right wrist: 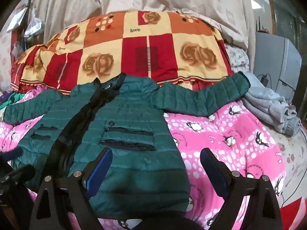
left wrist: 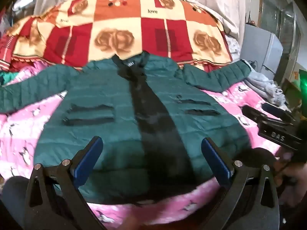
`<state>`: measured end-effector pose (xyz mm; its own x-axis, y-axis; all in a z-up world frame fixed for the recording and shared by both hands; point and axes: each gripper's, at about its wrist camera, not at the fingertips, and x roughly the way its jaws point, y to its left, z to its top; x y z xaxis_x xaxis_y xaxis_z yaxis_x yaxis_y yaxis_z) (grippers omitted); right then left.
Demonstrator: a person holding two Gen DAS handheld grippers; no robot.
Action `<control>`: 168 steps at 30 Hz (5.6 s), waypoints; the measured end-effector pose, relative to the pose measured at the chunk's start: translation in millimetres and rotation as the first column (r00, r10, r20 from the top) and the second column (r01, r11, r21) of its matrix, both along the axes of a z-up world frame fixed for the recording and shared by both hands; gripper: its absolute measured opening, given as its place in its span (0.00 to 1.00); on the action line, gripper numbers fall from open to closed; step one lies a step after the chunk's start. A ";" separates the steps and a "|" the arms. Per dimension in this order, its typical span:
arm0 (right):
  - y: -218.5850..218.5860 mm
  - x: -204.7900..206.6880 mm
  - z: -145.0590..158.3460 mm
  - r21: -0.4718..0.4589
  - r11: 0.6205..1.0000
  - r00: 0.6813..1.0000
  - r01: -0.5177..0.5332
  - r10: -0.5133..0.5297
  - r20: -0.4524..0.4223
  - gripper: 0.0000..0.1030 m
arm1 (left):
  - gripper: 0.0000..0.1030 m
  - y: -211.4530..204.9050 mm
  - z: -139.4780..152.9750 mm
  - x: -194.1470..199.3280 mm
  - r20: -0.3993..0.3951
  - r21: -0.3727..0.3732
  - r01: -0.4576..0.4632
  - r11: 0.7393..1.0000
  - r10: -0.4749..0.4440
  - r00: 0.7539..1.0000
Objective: Fold large clothes
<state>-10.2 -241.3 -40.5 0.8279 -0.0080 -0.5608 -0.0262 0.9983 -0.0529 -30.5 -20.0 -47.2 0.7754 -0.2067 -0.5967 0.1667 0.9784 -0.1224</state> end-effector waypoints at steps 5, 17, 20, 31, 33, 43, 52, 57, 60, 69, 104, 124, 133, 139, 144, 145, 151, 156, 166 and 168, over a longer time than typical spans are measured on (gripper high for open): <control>5.6 -3.7 1.4 0.003 0.999 0.999 -0.039 0.039 0.002 0.88 | 1.00 16.4 -13.2 7.7 -0.023 -0.001 -0.022 1.000 0.022 1.000; -1.1 2.5 5.2 0.002 1.000 1.000 0.012 -0.012 0.018 0.88 | 1.00 79.9 57.1 7.0 0.072 0.090 -0.131 0.987 0.124 0.990; -3.3 -1.7 6.1 0.002 1.000 0.999 0.025 -0.025 0.044 0.88 | 1.00 90.7 48.4 16.9 0.052 0.128 -0.106 0.986 0.100 0.994; -11.1 -0.4 4.7 0.042 0.998 0.999 0.040 -0.041 0.023 0.88 | 1.00 110.2 10.0 21.8 -0.048 -0.034 -0.090 0.995 0.088 0.995; -11.2 -1.6 5.0 0.039 0.998 0.999 0.043 -0.044 0.030 0.88 | 1.00 111.6 9.2 25.8 -0.063 -0.060 -0.096 0.994 0.092 0.994; -18.1 -4.8 7.0 0.070 0.996 0.995 0.058 -0.063 0.071 0.88 | 1.00 97.0 4.7 30.6 -0.080 -0.026 -0.066 0.998 0.063 0.995; -19.7 -6.7 8.5 0.052 0.996 0.995 0.066 -0.070 0.075 0.88 | 1.00 98.8 4.9 31.4 -0.078 -0.034 -0.066 0.997 0.063 0.995; -23.0 -7.1 9.3 0.066 0.995 0.994 0.079 -0.083 0.069 0.88 | 1.00 99.7 5.4 32.4 -0.076 -0.034 -0.068 0.997 0.066 0.995; -22.7 -7.2 9.5 0.056 0.995 0.994 0.079 -0.083 0.066 0.88 | 1.00 100.5 5.5 32.1 -0.075 -0.034 -0.071 0.997 0.068 0.995; -22.6 -6.7 10.2 0.058 0.995 0.995 0.081 -0.084 0.054 0.88 | 1.00 107.1 8.5 35.0 -0.070 -0.056 -0.080 0.995 0.076 0.995; -18.4 -5.1 10.6 0.029 0.994 0.995 0.101 -0.102 0.019 0.88 | 1.00 112.2 6.5 26.9 -0.065 -0.077 -0.114 0.990 0.109 0.992; 35.5 88.3 6.3 -0.009 0.997 0.997 -0.075 0.075 -0.006 0.88 | 1.00 108.7 -0.8 168.6 -0.185 0.022 -0.180 0.983 0.181 0.966; 68.8 161.8 3.2 0.077 0.991 0.992 -0.108 0.112 -0.052 0.88 | 1.00 100.4 -38.5 220.5 -0.226 0.076 -0.235 0.969 0.246 0.943; 90.0 200.6 -32.0 0.128 0.982 0.981 -0.137 0.153 -0.123 0.88 | 1.00 91.2 -57.5 230.4 -0.268 0.145 -0.254 0.956 0.285 0.920; 97.1 210.5 -67.5 0.132 0.983 0.957 -0.125 0.154 -0.247 0.88 | 1.00 83.1 -64.5 232.0 -0.259 0.203 -0.250 0.947 0.298 0.919; 98.6 210.7 -69.1 0.123 0.984 0.954 -0.131 0.159 -0.256 0.88 | 1.00 84.2 -65.2 232.5 -0.263 0.197 -0.253 0.947 0.299 0.917; 103.2 212.4 -79.6 0.077 0.988 0.945 -0.137 0.153 -0.289 0.91 | 1.00 86.0 -67.7 234.4 -0.274 0.181 -0.259 0.949 0.302 0.913; 103.9 214.6 -85.8 0.072 0.988 0.941 -0.140 0.155 -0.301 0.94 | 1.00 87.0 -68.8 233.9 -0.277 0.171 -0.257 0.951 0.297 0.914; 105.2 212.8 -87.2 0.066 0.986 0.948 -0.151 0.163 -0.273 0.97 | 1.00 86.7 -67.9 229.5 -0.269 0.151 -0.252 0.956 0.285 0.920; 105.9 212.0 -87.8 0.061 0.986 0.951 -0.153 0.164 -0.264 0.97 | 1.00 87.6 -66.5 227.8 -0.265 0.140 -0.253 0.957 0.282 0.922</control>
